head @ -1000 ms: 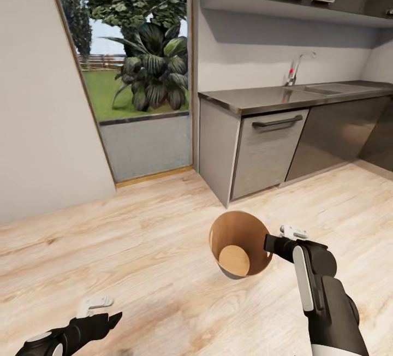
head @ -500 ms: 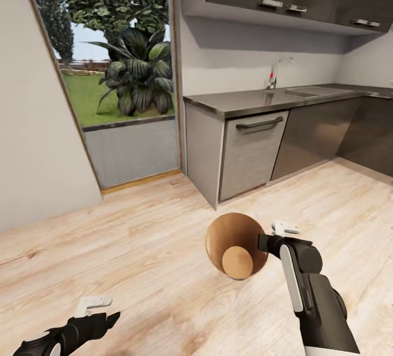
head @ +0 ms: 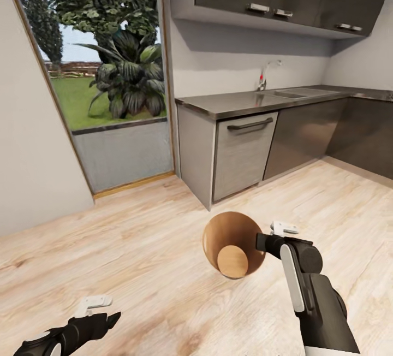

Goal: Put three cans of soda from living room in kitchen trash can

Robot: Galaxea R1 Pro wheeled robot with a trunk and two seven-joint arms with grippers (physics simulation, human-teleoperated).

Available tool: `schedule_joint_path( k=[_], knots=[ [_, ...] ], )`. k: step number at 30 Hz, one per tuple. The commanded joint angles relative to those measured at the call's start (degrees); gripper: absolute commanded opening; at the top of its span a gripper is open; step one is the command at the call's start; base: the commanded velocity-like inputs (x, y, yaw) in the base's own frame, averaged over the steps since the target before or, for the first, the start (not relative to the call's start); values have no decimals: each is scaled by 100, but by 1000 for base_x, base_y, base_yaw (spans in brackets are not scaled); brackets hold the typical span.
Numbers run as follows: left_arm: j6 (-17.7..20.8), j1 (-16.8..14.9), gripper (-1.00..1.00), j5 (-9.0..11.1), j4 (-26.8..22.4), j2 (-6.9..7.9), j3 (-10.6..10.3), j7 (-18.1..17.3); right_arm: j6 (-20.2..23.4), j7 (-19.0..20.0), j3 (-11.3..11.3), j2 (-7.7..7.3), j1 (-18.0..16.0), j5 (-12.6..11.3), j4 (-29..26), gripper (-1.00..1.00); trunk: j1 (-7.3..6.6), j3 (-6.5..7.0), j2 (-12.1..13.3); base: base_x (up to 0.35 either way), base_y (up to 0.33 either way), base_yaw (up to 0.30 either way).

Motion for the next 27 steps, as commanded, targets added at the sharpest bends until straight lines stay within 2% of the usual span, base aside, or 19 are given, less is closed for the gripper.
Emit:
schedule_joint_path(
  k=[1, 27],
  knots=[
    [0, -1, 100, 1, 0, 0, 0, 0, 0, 28, 3, 0, -2, 9, -3, -100, 0, 3, 0, 0, 0, -229],
    [0, -2, 100, 1, 0, 0, 0, 0, 0, 65, 33, -17, -3, -7, -30, -100, 0, 22, 0, 0, 0, -274]
  ],
)
